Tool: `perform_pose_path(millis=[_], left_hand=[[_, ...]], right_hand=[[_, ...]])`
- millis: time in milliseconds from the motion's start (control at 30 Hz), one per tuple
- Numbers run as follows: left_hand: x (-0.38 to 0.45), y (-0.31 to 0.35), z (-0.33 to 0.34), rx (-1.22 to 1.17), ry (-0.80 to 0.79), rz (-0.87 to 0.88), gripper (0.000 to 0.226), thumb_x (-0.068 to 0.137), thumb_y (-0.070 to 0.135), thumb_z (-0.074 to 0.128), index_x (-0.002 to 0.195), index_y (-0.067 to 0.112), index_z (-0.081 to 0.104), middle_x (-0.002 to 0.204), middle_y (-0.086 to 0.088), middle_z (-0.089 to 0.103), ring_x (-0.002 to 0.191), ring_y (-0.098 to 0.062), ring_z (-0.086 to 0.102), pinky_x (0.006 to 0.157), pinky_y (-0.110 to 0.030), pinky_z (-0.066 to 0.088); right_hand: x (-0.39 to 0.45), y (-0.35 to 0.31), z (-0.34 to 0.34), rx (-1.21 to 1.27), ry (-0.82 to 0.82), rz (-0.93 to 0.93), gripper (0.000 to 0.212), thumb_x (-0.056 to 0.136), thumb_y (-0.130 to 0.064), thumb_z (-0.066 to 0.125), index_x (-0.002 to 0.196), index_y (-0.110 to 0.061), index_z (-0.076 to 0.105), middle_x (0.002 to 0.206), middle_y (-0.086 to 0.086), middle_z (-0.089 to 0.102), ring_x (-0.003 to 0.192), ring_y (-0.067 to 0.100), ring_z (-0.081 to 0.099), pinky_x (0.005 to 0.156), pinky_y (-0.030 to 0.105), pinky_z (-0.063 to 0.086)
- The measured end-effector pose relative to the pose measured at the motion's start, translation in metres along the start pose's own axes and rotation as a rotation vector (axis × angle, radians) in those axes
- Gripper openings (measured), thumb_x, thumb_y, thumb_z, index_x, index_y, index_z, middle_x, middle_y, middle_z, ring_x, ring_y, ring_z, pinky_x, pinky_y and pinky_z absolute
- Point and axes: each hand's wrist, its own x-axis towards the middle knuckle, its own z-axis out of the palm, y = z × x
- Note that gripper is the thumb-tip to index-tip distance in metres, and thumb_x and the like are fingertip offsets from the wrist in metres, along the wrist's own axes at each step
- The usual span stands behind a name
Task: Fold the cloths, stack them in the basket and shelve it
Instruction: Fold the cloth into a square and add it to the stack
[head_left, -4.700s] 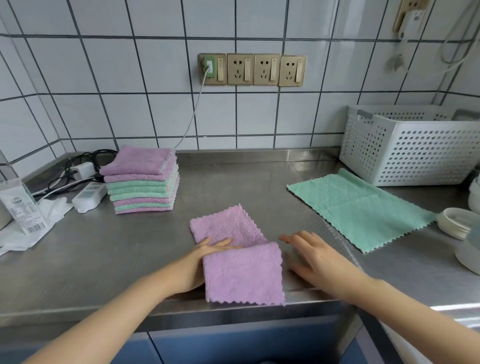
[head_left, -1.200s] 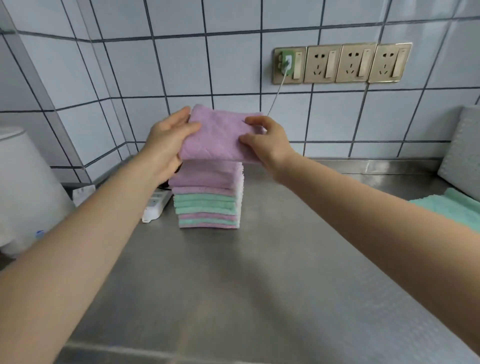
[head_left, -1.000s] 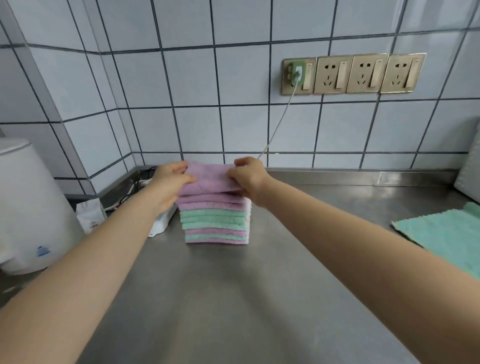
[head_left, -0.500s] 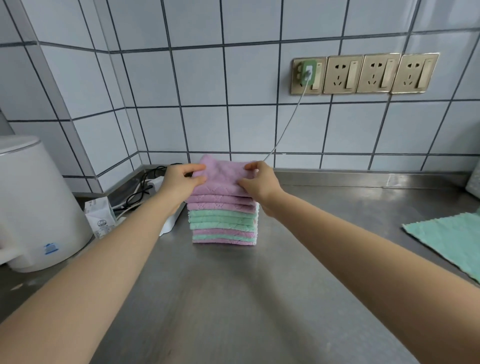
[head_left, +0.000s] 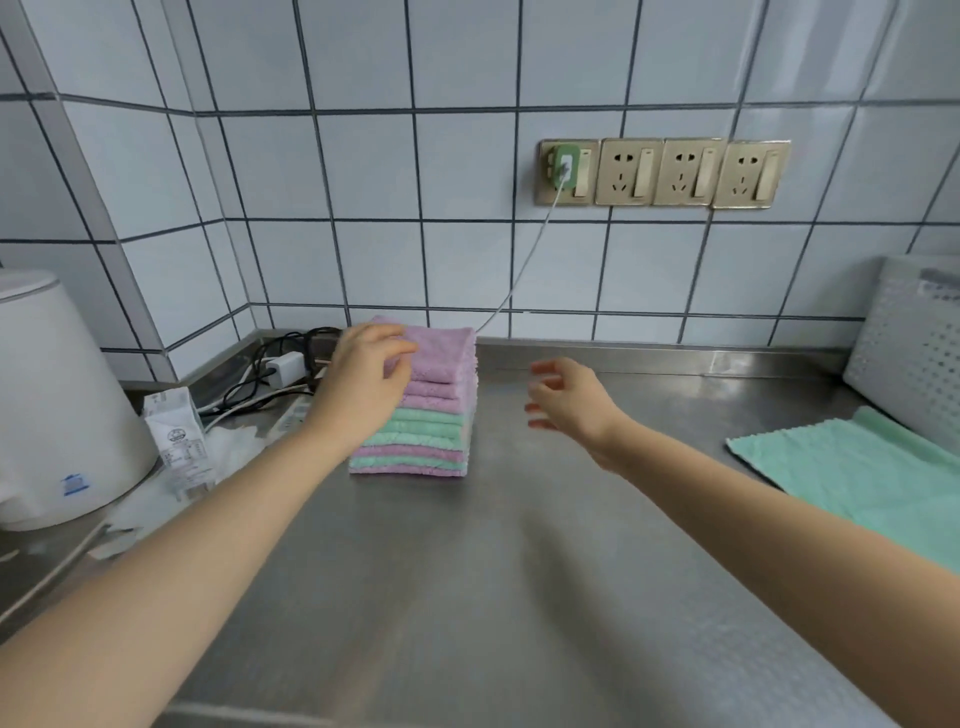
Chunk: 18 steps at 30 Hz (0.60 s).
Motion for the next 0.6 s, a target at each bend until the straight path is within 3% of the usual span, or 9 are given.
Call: perform_pose_path(millis=[100,267,433,600], left_hand=[[-0.018,0.047,0.025,-0.063,-0.038,0.146,0.022,0.083,0.009,0.059,0.099,0.008,0.074,0.106,-0.007,0.069,0.106,-0.027,0.057,0.098,-0.028,0.038],[-0.058,0.126,0.093,-0.194,-0.234,0.200,0.025,0.087,0.012,0.062,0.111,0.015,0.070,0.111,0.003,0.067,0.114,-0.014,0.052,0.096,-0.009,0.025],[-0.092,0.212,0.166,-0.341,-0.459,0.203,0.028,0.090,0.018,0.057,0.117,0.019,0.066,0.116,0.001,0.065,0.117,-0.013,0.050,0.099,-0.018,0.032],[-0.114,0.287,0.215,-0.421,-0.728,0.223,0.034,0.093,0.024,0.055,0.127,0.023,0.059,0.133,-0.001,0.054,0.128,-0.013,0.043,0.108,-0.024,0.028]], right_hand=[[-0.041,0.025,-0.047,-0.114,0.007,-0.007,0.023,0.091,-0.010,0.052,0.114,-0.014,0.056,0.096,0.006,0.062,0.094,0.030,0.066,0.079,0.039,0.059],[-0.104,0.067,-0.142,-0.459,0.087,0.005,0.017,0.090,-0.018,0.055,0.104,-0.025,0.060,0.095,-0.001,0.067,0.085,0.018,0.066,0.079,0.038,0.057],[-0.169,0.103,-0.230,-0.796,0.163,0.062,0.012,0.090,-0.016,0.056,0.098,-0.018,0.065,0.089,-0.005,0.064,0.091,0.016,0.064,0.075,0.020,0.041],[-0.217,0.138,-0.275,-1.062,0.112,0.052,0.019,0.091,-0.030,0.057,0.103,-0.016,0.063,0.102,0.001,0.057,0.098,0.022,0.058,0.083,0.030,0.045]])
